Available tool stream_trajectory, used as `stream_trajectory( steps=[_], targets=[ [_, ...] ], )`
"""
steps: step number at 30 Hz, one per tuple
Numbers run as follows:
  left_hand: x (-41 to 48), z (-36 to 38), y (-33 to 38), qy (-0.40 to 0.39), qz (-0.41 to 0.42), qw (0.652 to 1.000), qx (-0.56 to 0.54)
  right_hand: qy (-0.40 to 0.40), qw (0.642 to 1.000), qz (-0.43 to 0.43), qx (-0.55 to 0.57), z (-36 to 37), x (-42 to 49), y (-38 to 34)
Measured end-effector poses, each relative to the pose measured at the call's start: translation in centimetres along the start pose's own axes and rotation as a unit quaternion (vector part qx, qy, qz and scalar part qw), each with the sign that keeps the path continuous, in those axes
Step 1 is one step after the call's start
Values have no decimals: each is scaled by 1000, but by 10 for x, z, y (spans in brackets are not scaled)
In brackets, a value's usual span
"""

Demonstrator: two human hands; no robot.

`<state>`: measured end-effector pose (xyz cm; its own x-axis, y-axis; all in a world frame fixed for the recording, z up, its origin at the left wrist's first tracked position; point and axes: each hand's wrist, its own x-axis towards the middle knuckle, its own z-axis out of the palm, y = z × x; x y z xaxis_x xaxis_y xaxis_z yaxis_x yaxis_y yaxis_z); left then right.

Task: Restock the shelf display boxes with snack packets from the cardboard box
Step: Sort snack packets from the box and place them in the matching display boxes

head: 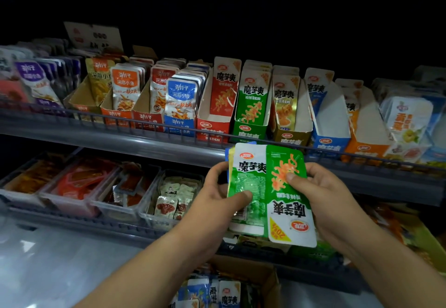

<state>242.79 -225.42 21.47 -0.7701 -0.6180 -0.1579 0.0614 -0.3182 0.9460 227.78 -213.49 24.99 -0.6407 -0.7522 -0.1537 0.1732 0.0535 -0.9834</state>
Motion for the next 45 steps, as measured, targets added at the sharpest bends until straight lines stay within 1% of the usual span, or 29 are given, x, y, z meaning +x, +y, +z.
stream_trajectory(
  steps=[1, 4, 6, 8, 11, 15, 17, 21, 23, 25, 29, 31, 33, 35, 39, 42, 45],
  targets=[
    [0, 1, -2, 1, -3, 1000, -14, -10, 1000, 4, 9, -1, 0, 0],
    [-1, 6, -3, 0, -22, 998, -53, -74, 996, 29, 37, -1, -5, 1],
    [0, 7, -3, -18, -37, 997, -72, -88, 994, 50, 51, -1, -6, 4],
    [-1, 8, -2, -39, -49, 994, -87, -73, 994, 58, 58, -2, -4, 6],
    [-2, 11, -3, -59, -45, 992, -98, -50, 997, 40, 49, -4, -3, 8],
    [-1, 12, -4, -50, -21, 996, -77, -34, 998, 16, 46, -6, -4, 8],
    [-1, 12, -3, -46, -22, 996, -74, -20, 999, 7, 41, -6, -5, 7],
    [-2, 9, 4, -65, -69, 991, -99, 49, 997, -48, -31, -11, -3, 5],
    [-5, 8, 7, -80, -66, 990, -94, 65, 993, -73, -72, -14, -3, 1],
    [-6, 9, 7, -79, -55, 993, -75, 70, 987, -95, -111, -18, -5, -6],
    [-4, 8, 3, -38, -33, 998, -41, 71, 974, -136, -169, -24, -10, -22],
    [-5, 9, 2, -30, -24, 999, -37, 67, 968, -144, -194, -24, -13, -26],
    [-6, 13, 1, -40, -22, 998, -46, 50, 966, -138, -213, -19, -16, -25],
    [-7, 17, 0, -48, -26, 997, -57, 34, 970, -125, -205, -9, -19, -19],
    [-6, 20, -8, -47, -35, 996, -73, 32, 970, -116, -212, 9, -22, -1],
    [-8, 20, -10, -67, -44, 992, -98, 22, 976, -92, -196, 13, -21, 7],
    [-10, 18, -10, -87, -36, 992, -89, 26, 988, -66, -140, 7, -18, 6]
  ],
)
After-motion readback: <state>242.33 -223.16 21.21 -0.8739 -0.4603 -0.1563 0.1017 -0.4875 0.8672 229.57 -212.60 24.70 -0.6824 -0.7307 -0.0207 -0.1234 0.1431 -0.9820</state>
